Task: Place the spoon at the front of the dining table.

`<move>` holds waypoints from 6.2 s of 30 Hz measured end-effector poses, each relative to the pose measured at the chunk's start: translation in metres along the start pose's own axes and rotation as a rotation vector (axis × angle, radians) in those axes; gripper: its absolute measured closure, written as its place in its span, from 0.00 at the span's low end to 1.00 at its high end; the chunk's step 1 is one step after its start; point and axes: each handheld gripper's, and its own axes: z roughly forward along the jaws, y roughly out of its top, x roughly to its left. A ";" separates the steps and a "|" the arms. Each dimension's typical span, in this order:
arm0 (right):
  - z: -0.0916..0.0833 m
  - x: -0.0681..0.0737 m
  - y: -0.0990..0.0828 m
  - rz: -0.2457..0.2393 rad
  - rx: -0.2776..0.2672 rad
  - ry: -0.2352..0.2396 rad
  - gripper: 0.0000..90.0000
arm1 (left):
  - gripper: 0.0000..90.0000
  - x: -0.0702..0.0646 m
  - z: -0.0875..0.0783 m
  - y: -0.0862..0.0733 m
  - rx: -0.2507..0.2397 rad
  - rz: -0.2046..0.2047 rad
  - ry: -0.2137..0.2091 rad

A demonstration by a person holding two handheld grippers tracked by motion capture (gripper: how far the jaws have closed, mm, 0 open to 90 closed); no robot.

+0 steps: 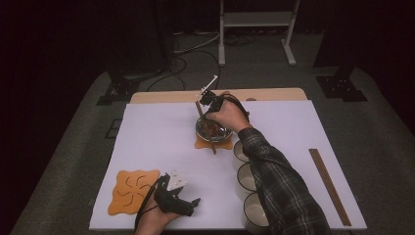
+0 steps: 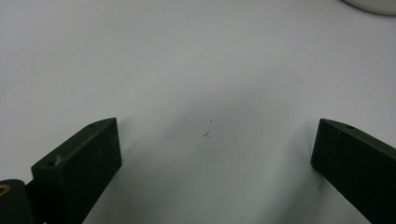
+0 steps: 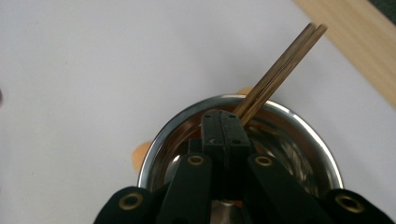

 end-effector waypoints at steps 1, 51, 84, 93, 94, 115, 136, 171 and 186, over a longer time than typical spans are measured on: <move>0.000 -0.001 0.002 0.003 -0.007 -0.002 1.00 | 0.01 0.000 0.000 0.000 -0.001 0.000 0.000; 0.048 -0.018 0.025 0.077 -0.026 -0.091 0.99 | 0.01 0.000 0.000 0.000 -0.002 0.001 0.003; 0.018 -0.020 0.001 0.086 -0.051 -0.090 0.99 | 0.00 0.000 0.000 0.000 -0.002 0.001 0.003; -0.008 0.002 -0.026 0.017 -0.065 -0.034 1.00 | 0.00 0.000 0.000 0.000 -0.002 0.001 0.003; -0.011 0.004 -0.030 0.012 -0.067 -0.025 1.00 | 0.00 0.000 0.000 0.000 0.000 0.003 0.003; -0.029 0.040 -0.076 -0.068 -0.048 0.100 0.99 | 0.00 0.000 0.000 0.000 0.005 0.003 0.001; -0.025 0.067 -0.086 -0.187 0.011 0.216 1.00 | 0.00 0.000 0.000 0.000 0.005 0.003 0.001; -0.025 0.065 -0.084 -0.191 -0.015 0.215 0.93 | 0.00 0.000 0.000 0.000 0.004 0.003 0.001; -0.045 0.057 -0.090 -0.139 -0.119 0.194 0.71 | 0.00 0.000 0.000 0.000 0.000 -0.001 0.001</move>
